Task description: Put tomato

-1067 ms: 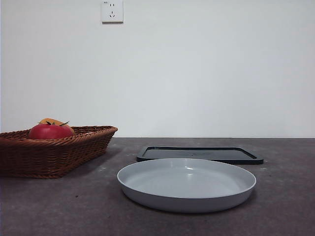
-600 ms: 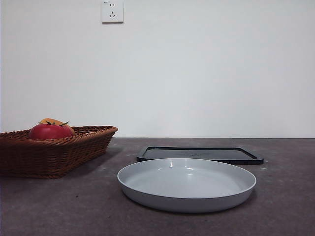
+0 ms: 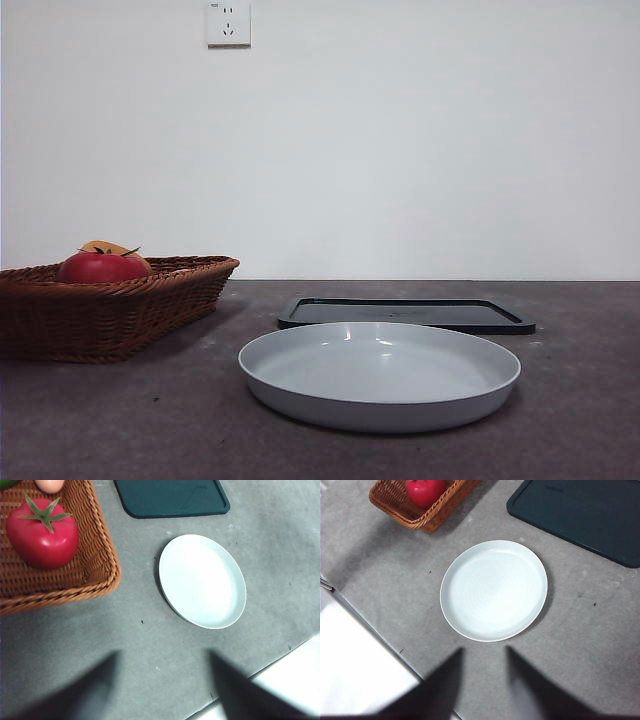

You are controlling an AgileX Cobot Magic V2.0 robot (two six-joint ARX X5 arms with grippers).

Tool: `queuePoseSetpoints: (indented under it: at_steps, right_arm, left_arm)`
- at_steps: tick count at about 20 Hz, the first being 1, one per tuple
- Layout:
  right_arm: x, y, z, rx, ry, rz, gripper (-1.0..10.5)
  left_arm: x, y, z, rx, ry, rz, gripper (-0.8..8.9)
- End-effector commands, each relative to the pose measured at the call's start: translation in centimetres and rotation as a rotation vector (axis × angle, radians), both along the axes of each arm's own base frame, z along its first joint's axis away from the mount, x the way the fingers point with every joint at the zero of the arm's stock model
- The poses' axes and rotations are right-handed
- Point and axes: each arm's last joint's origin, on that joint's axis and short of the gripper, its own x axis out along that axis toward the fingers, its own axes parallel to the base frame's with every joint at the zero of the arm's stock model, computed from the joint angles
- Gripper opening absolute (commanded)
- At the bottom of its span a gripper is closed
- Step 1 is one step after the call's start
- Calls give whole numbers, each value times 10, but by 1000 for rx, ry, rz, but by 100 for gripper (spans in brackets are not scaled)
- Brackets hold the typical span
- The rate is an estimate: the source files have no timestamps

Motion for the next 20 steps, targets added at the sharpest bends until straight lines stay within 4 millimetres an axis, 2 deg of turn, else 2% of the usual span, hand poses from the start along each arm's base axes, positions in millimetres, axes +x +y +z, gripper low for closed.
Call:
queuePoseSetpoints:
  at_steps: [1,3,10,15,20]
  right_arm:
    - [1,1,6,3,-28,12,387]
    - [1,1,6,4,-27,11,440]
    - [2,1,7,8,-34,8,443]
    - [2,1,7,11,-33,5,443]
    - [2,1,7,12,-34,5,443]
  left_arm:
    - [1,-1,7,1,-41,-19,447]
    - [2,-1,8,1,-52,-18,447]
    - [13,1,11,68,-120,58,447]
    - [32,-1,10,96,-160,89,474]
    - [59,-5,4,121,-172,103,478]
